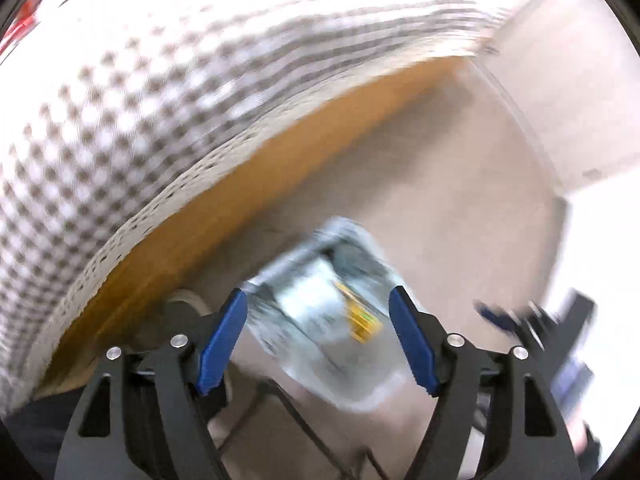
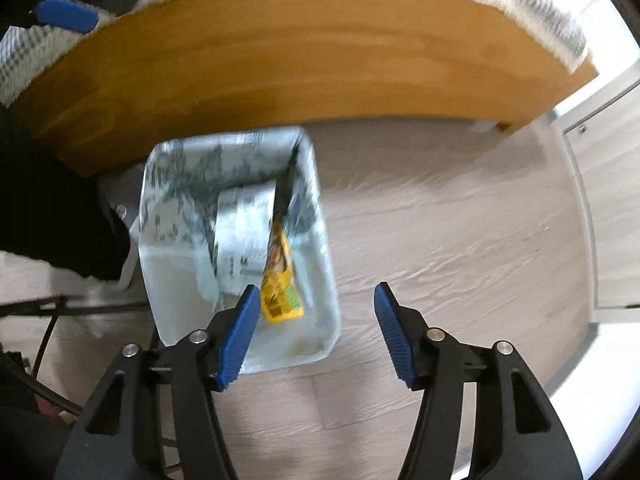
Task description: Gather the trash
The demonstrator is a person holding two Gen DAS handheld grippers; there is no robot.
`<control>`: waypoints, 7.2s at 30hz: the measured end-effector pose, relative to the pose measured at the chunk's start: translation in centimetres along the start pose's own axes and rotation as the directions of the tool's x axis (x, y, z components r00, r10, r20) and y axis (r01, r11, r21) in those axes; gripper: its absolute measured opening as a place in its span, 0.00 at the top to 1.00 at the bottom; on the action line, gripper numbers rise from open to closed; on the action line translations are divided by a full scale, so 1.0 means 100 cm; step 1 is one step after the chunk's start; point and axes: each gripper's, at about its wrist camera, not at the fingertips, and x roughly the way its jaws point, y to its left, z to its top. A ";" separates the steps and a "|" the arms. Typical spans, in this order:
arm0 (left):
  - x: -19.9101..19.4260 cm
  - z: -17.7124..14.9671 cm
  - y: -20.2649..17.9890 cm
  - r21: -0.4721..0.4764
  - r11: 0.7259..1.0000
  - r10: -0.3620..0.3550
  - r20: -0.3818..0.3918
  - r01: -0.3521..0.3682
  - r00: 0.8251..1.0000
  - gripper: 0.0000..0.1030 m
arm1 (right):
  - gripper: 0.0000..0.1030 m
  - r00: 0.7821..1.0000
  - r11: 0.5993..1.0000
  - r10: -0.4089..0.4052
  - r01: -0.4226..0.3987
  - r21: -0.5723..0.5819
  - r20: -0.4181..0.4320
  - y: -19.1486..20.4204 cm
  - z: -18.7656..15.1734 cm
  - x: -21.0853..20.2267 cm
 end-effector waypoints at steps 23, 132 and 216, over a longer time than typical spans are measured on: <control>-0.307 -0.140 0.401 -0.617 0.785 0.452 0.629 0.052 0.632 0.12 | 0.15 0.752 0.990 0.120 -0.040 -0.136 0.648 0.211 0.182 -0.232; 0.157 -0.039 -0.005 0.241 0.955 0.234 -0.253 -0.173 0.939 0.97 | 0.44 0.949 0.868 0.311 -0.261 0.423 -0.051 0.008 -0.067 0.110; -0.202 -0.106 0.406 -0.608 0.793 0.427 0.597 0.036 0.679 0.94 | 0.44 0.854 0.985 0.169 -0.168 -0.046 0.492 0.179 0.321 -0.140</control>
